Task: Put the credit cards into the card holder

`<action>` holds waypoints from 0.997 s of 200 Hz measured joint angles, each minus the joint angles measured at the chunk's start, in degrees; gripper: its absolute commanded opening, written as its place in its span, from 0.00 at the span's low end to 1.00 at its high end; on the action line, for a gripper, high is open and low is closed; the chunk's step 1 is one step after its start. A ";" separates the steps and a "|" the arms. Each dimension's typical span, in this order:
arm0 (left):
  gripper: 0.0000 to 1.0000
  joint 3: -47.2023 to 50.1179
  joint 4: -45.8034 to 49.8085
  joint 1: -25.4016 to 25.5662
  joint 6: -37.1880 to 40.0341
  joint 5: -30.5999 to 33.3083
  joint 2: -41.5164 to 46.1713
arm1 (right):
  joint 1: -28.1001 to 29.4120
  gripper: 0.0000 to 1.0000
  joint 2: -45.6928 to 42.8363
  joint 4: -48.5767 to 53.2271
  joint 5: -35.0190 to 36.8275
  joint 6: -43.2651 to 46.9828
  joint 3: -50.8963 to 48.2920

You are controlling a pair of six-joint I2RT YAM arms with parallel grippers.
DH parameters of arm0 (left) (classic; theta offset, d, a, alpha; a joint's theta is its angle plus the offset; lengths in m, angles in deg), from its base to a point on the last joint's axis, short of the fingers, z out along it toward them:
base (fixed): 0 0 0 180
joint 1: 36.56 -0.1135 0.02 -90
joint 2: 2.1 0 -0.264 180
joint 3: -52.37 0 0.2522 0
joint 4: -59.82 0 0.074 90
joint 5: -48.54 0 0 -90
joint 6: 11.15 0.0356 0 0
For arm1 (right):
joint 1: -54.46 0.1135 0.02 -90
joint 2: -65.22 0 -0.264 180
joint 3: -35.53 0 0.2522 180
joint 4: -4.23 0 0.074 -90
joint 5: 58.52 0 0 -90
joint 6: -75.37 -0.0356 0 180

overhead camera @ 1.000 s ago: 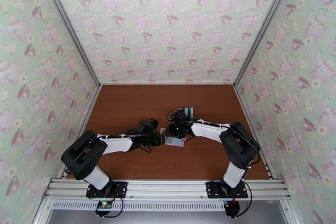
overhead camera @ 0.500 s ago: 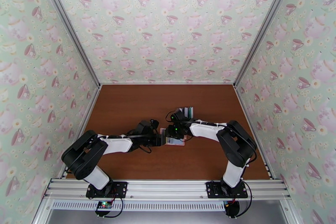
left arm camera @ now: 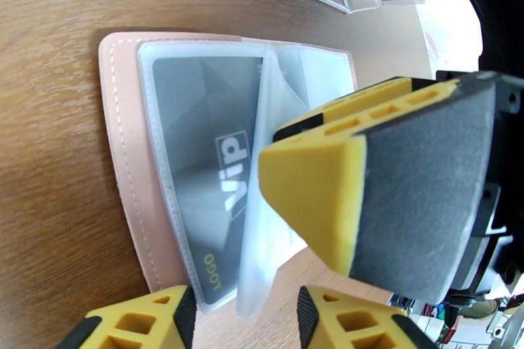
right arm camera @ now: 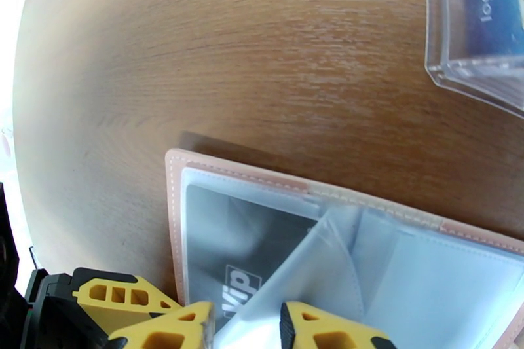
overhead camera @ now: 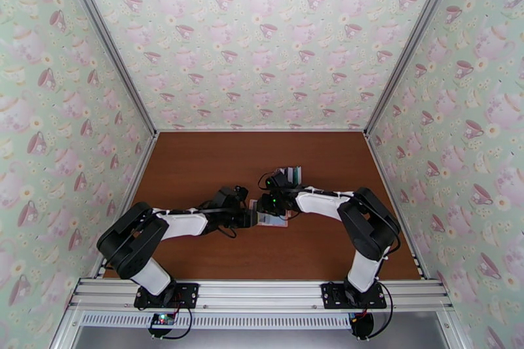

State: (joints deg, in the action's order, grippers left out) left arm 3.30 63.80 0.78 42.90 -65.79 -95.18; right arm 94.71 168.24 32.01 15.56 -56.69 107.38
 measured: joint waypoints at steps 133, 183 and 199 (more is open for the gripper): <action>0.36 -0.26 0.76 0.00 0.13 0.96 -0.35 | -1.11 0.36 -5.18 3.63 -0.87 0.98 3.54; 0.30 -0.48 1.49 0.00 0.13 1.40 -0.37 | -2.01 0.36 -8.20 4.48 -0.85 1.40 3.48; 0.27 -0.48 1.62 0.00 0.13 1.66 -0.39 | -2.08 0.36 -8.50 4.13 -0.90 1.38 2.95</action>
State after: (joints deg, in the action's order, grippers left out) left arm 2.82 65.41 0.78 43.03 -64.13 -95.57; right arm 92.63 159.74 36.14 14.66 -55.32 110.33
